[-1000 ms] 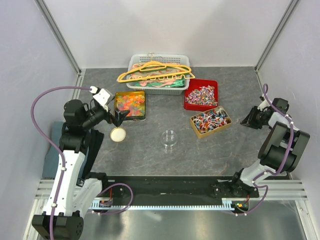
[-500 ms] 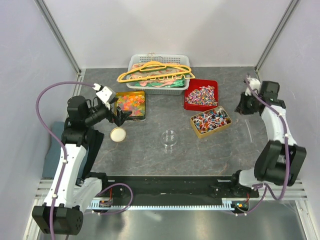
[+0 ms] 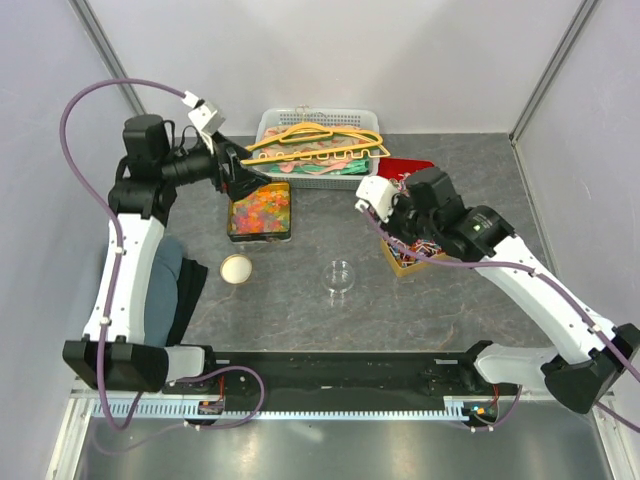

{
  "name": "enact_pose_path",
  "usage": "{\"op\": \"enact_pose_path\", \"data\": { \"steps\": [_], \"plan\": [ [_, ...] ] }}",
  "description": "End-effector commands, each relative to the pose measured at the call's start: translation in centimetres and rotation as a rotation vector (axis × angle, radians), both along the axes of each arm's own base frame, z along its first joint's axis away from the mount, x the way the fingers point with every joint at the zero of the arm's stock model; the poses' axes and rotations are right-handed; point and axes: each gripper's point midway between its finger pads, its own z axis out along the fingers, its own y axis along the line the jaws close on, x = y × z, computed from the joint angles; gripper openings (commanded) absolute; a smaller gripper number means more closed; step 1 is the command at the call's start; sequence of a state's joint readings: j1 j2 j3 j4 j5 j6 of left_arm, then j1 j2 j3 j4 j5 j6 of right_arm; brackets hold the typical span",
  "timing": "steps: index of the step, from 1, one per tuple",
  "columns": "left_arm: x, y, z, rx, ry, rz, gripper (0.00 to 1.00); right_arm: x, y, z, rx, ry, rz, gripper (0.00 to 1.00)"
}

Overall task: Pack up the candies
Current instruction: Pick up the spatula from the center of the board.

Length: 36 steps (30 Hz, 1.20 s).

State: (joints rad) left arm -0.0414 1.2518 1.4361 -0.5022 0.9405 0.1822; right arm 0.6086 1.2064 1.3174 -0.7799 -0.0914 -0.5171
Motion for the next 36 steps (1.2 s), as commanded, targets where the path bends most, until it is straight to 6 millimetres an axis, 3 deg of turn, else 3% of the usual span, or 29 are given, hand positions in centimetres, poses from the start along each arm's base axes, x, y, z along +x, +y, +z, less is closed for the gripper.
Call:
{"op": "enact_pose_path", "data": {
  "steps": [1, 2, 9, 12, 13, 18, 23, 36],
  "plan": [
    [-1.2, -1.8, 0.0, -0.109, 0.244, -0.13, 1.0, 0.5, -0.7, 0.9, -0.195, -0.133, 0.008, 0.0],
    [-0.3, -2.0, -0.7, -0.122, 0.304, -0.14, 1.0, 0.7, -0.7, 1.3, -0.226, -0.16, -0.006, 0.0],
    [0.4, -3.6, -3.0, -0.18, 0.461, -0.251, 1.0, 0.6, 3.6, 1.8, -0.346, -0.302, 0.046, 0.0],
    [1.1, -4.2, -3.7, -0.226, 0.57, -0.286, 1.0, 0.3, 5.9, 1.9, -0.386, -0.403, 0.066, 0.0],
    [1.1, -4.4, -3.7, -0.242, 0.602, -0.298, 1.0, 0.9, 6.0, 2.8, -0.391, -0.467, 0.011, 0.0],
    [1.2, -5.5, -4.2, -0.249, 0.626, -0.361, 1.0, 0.5, 8.5, 2.7, -0.437, -0.556, 0.03, 0.0],
    [0.9, -6.4, -4.7, -0.252, 0.649, -0.408, 1.0, 1.3, 9.5, 4.2, -0.421, -0.621, -0.002, 0.0],
    [-0.6, -7.8, -4.9, -0.217, 0.635, -0.424, 0.91, 2.0, 12.7, 4.8, -0.37, -0.605, 0.043, 0.0]
  ]
}}
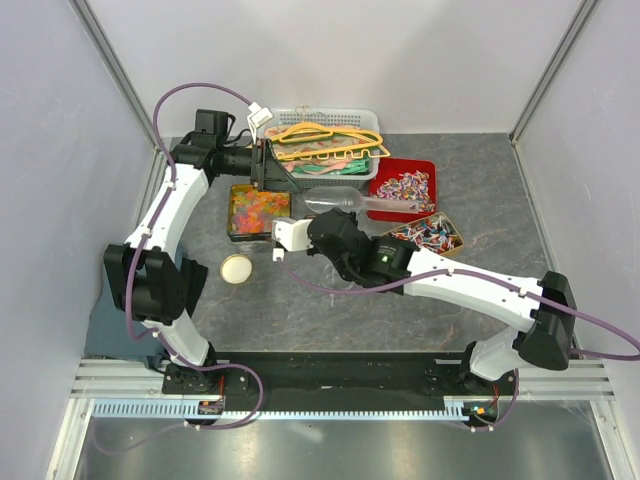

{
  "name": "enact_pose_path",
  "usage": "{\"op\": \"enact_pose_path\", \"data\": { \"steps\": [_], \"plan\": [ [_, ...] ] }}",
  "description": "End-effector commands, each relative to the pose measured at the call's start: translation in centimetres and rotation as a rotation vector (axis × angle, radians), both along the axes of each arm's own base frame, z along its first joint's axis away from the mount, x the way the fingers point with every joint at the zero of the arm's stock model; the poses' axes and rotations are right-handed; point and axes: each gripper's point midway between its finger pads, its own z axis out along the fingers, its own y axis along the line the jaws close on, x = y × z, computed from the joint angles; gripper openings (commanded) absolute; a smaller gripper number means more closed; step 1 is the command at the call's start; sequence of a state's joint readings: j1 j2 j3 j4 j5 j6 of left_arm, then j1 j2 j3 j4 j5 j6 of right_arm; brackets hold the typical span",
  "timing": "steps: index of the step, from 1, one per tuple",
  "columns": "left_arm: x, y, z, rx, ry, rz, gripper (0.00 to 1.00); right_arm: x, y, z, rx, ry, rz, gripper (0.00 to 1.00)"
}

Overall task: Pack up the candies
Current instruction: Pick up the spatula from the center of the board.

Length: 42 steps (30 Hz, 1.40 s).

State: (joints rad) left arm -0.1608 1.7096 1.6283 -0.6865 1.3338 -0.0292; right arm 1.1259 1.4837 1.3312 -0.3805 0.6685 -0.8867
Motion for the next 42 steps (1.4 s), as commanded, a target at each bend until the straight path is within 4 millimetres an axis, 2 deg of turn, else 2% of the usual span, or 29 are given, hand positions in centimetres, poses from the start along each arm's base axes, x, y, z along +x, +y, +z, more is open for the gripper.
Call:
{"op": "enact_pose_path", "data": {
  "steps": [1, 12, 17, 23, 28, 31, 32, 33, 37, 42],
  "plan": [
    [-1.1, -0.4, 1.7, -0.007, -0.031, -0.014, 0.89, 0.6, 1.5, 3.8, 0.096, -0.047, 0.0, 0.0],
    [-0.6, -1.2, 1.1, 0.023, -0.035, -0.001, 0.87, 0.1, 4.5, 3.7, 0.1, -0.019, 0.046, 0.0],
    [-0.7, -1.4, 1.1, 0.03, -0.045, 0.002, 0.7, 0.1, 5.6, 3.6, 0.109, -0.008, 0.056, 0.0],
    [-0.8, -1.4, 0.9, 0.035, -0.045, 0.003, 0.35, 0.1, 6.2, 3.2, 0.11, 0.003, 0.058, 0.0],
    [-0.9, -1.5, 0.7, 0.04, -0.046, 0.003, 0.24, 0.1, 6.5, 3.2, 0.122, 0.009, 0.058, 0.0],
    [-0.9, -1.6, 0.5, 0.045, -0.047, 0.006, 0.12, 0.2, 6.6, 3.5, 0.135, 0.009, 0.055, 0.0],
    [-0.9, -1.6, 0.5, 0.046, -0.048, 0.005, 0.05, 0.2, 6.7, 3.4, 0.132, 0.009, 0.054, 0.0],
    [-0.9, -1.6, 0.5, 0.047, -0.048, 0.005, 0.02, 0.2, 6.7, 3.5, 0.134, 0.007, 0.053, 0.0],
    [-1.0, -1.7, 0.3, 0.048, -0.049, 0.002, 0.02, 0.3, 6.8, 3.7, 0.136, 0.004, 0.054, 0.05],
    [-1.1, -1.7, 0.5, 0.046, -0.055, 0.001, 0.02, 0.3, 6.7, 3.3, 0.123, 0.004, 0.051, 0.06]
  ]
}}
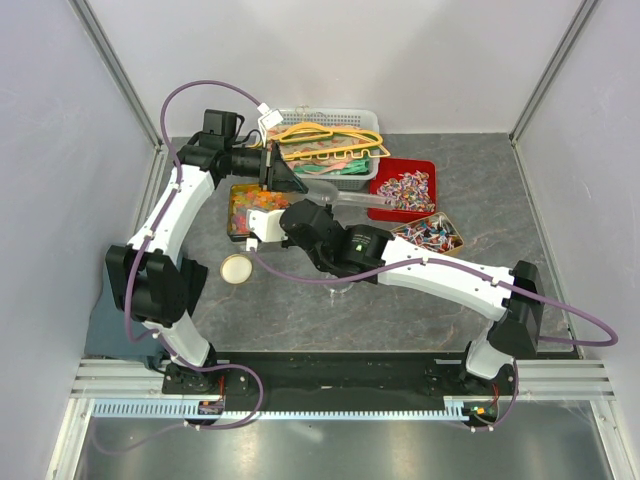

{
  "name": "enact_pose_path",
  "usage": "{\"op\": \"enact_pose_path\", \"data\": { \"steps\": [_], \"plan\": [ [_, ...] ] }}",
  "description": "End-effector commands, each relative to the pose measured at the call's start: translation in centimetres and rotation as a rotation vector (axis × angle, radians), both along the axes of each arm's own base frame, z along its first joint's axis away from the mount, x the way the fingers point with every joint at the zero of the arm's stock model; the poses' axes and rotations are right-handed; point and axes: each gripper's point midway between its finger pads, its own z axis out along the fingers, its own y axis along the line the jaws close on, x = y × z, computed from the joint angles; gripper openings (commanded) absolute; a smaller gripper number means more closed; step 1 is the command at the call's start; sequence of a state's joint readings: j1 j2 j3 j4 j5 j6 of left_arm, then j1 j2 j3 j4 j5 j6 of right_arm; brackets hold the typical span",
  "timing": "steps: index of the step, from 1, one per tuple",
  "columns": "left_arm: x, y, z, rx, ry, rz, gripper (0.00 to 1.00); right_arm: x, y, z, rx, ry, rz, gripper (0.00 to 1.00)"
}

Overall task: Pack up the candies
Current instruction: Pick up the spatula from the center of the board.

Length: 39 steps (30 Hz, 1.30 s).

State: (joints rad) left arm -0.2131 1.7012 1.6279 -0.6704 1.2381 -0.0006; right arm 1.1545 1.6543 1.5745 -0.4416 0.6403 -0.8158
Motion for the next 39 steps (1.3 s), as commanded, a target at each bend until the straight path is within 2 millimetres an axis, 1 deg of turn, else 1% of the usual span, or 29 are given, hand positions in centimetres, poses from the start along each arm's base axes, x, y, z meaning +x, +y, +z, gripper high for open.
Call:
{"op": "enact_pose_path", "data": {
  "steps": [1, 4, 6, 7, 9, 10, 15, 16, 17, 18, 19, 20, 22, 23, 24, 25, 27, 28, 29, 30, 31, 32, 33, 36, 38, 39],
  "plan": [
    [-1.2, -0.2, 1.3, -0.015, 0.011, -0.012, 0.02, -0.2, 1.4, 1.6, 0.045, -0.031, 0.024, 0.06],
    [-1.4, -0.2, 1.4, -0.018, 0.008, -0.015, 0.02, -0.1, 1.3, 1.5, 0.041, -0.036, 0.015, 0.08],
    [-1.4, -0.2, 1.5, -0.016, 0.003, -0.013, 0.02, -0.1, 1.3, 1.4, 0.04, -0.036, 0.015, 0.33],
    [-1.4, -0.2, 1.5, -0.015, 0.001, -0.012, 0.02, -0.1, 1.3, 1.8, 0.048, -0.04, 0.014, 0.49],
    [-1.4, -0.1, 1.5, -0.015, 0.001, -0.011, 0.02, -0.2, 1.1, 2.1, 0.053, -0.043, 0.012, 0.61],
    [-1.3, -0.2, 1.5, -0.016, 0.001, -0.012, 0.02, -0.2, 1.0, 2.3, 0.056, -0.045, 0.012, 0.69],
    [-1.1, -0.2, 1.4, -0.013, 0.004, -0.009, 0.02, -0.5, 0.7, 2.8, 0.067, -0.035, 0.019, 0.78],
    [-0.9, -0.2, 1.3, -0.011, 0.004, -0.007, 0.02, -0.8, 0.6, 3.2, 0.086, -0.024, 0.024, 0.84],
    [-0.8, -0.2, 1.1, -0.008, 0.008, -0.005, 0.02, -1.3, 0.6, 2.7, 0.067, 0.013, 0.053, 0.89],
    [-0.7, -0.2, 1.3, -0.005, 0.002, 0.0, 0.02, -1.7, 0.7, 3.4, 0.083, 0.028, 0.071, 0.9],
    [-0.7, -0.1, 1.2, -0.001, 0.011, 0.001, 0.02, -2.1, 0.6, 3.8, 0.1, 0.051, 0.086, 0.98],
    [-0.5, -0.1, 1.0, 0.004, 0.008, 0.002, 0.02, -2.8, 0.5, 3.6, 0.088, 0.086, 0.115, 0.98],
    [-0.3, 0.0, 1.3, 0.01, 0.002, 0.008, 0.02, -3.6, 0.0, 5.7, 0.131, 0.092, 0.143, 0.98],
    [-0.1, 0.1, 0.9, 0.023, -0.014, 0.007, 0.02, -3.8, -0.6, 6.0, 0.131, 0.109, 0.149, 0.98],
    [0.0, 0.1, 1.1, 0.027, -0.027, 0.009, 0.02, -4.1, -0.8, 6.9, 0.158, 0.112, 0.164, 0.98],
    [0.2, 0.2, 0.9, 0.04, -0.038, 0.013, 0.02, -3.8, -1.9, 8.2, 0.191, 0.104, 0.152, 0.98],
    [0.0, 0.3, 1.0, 0.05, -0.042, 0.016, 0.02, -3.5, -3.1, 9.1, 0.205, 0.094, 0.143, 0.98],
    [0.1, 0.4, 0.8, 0.056, -0.047, 0.018, 0.02, -3.3, -4.2, 9.8, 0.218, 0.081, 0.131, 0.97],
    [0.1, 0.5, 0.7, 0.067, -0.064, 0.022, 0.02, -2.7, -5.3, 10.0, 0.217, 0.072, 0.107, 0.97],
    [0.1, 0.6, 0.7, 0.073, -0.068, 0.025, 0.02, -2.4, -5.9, 9.5, 0.189, 0.069, 0.099, 0.97],
    [0.0, 0.6, 0.7, 0.077, -0.073, 0.026, 0.02, -2.4, -6.8, 9.7, 0.187, 0.06, 0.087, 0.96],
    [-0.1, 0.7, 0.6, 0.08, -0.083, 0.023, 0.02, -1.9, -7.6, 9.6, 0.184, 0.057, 0.072, 0.96],
    [-0.2, 0.7, 0.7, 0.08, -0.088, 0.022, 0.02, -2.0, -8.2, 9.3, 0.177, 0.06, 0.068, 0.95],
    [-0.3, 0.8, 0.8, 0.087, -0.102, 0.021, 0.02, -1.5, -9.7, 9.2, 0.207, 0.088, 0.074, 0.91],
    [-0.5, 0.9, 1.1, 0.087, -0.121, 0.017, 0.02, -0.9, -10.2, 8.9, 0.237, 0.126, 0.105, 0.87],
    [-0.6, 0.9, 1.2, 0.087, -0.125, 0.013, 0.02, -0.9, -10.4, 8.4, 0.236, 0.143, 0.113, 0.85]
  ]
}}
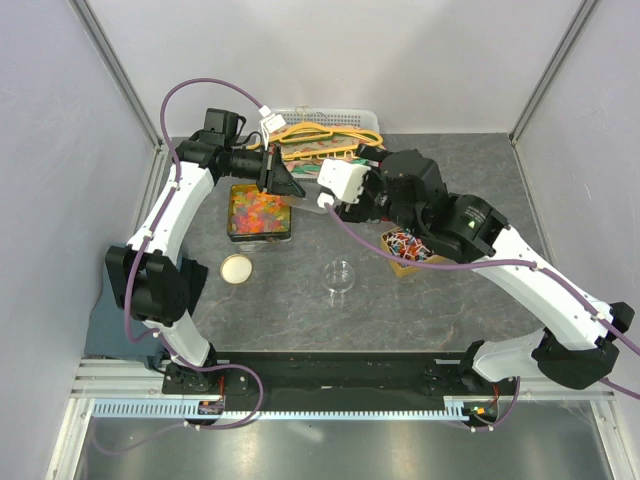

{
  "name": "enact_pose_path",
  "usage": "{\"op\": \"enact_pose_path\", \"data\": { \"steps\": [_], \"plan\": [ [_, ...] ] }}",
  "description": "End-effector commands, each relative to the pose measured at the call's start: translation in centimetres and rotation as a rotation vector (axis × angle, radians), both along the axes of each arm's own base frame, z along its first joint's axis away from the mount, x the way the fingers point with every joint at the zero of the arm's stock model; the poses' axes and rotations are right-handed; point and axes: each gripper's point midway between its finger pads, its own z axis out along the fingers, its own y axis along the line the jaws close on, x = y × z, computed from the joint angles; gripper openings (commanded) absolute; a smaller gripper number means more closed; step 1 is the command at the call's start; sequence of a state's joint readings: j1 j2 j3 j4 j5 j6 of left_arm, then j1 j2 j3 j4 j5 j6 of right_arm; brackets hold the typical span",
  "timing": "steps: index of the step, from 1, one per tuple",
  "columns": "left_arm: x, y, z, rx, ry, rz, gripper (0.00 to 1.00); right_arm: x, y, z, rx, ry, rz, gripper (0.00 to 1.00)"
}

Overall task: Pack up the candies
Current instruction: Pick up the spatula from the center of the board.

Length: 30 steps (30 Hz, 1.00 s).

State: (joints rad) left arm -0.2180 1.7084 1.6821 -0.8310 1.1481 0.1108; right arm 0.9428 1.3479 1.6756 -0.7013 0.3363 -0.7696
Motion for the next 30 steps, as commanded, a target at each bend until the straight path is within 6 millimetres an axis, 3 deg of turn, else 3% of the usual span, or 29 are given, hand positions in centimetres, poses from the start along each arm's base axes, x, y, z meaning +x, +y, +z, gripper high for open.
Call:
{"op": "enact_pose_path", "data": {
  "steps": [1, 7, 10, 14, 20, 22, 26, 30],
  "plan": [
    [-0.8, 0.4, 2.4, -0.001, -0.132, -0.024, 0.02, 0.3, -0.9, -2.0, 0.008, 0.088, 0.069, 0.82],
    [-2.1, 0.6, 3.2, -0.009, -0.183, -0.051, 0.02, 0.0, -0.9, -4.6, -0.003, 0.187, 0.147, 0.84],
    [-2.6, 0.8, 3.4, -0.008, -0.2, -0.059, 0.02, -1.4, -0.4, -5.4, 0.007, 0.265, 0.231, 0.88],
    [-3.5, 0.8, 3.6, -0.025, -0.205, -0.089, 0.02, -1.7, -0.2, -6.7, 0.008, 0.307, 0.262, 0.89],
    [-4.1, 0.7, 3.8, -0.048, -0.203, -0.115, 0.02, -1.6, 0.5, -7.8, 0.047, 0.36, 0.307, 0.85],
    [-4.5, 0.6, 4.0, -0.069, -0.199, -0.132, 0.02, -1.9, 1.2, -7.2, 0.097, 0.348, 0.338, 0.82],
    [-5.4, 0.3, 4.5, -0.128, -0.175, -0.175, 0.02, -2.6, 1.7, -7.9, 0.163, 0.332, 0.367, 0.68],
    [-5.6, 0.2, 4.7, -0.15, -0.167, -0.189, 0.02, -2.7, 2.2, -8.1, 0.208, 0.34, 0.384, 0.66]
  ]
}}
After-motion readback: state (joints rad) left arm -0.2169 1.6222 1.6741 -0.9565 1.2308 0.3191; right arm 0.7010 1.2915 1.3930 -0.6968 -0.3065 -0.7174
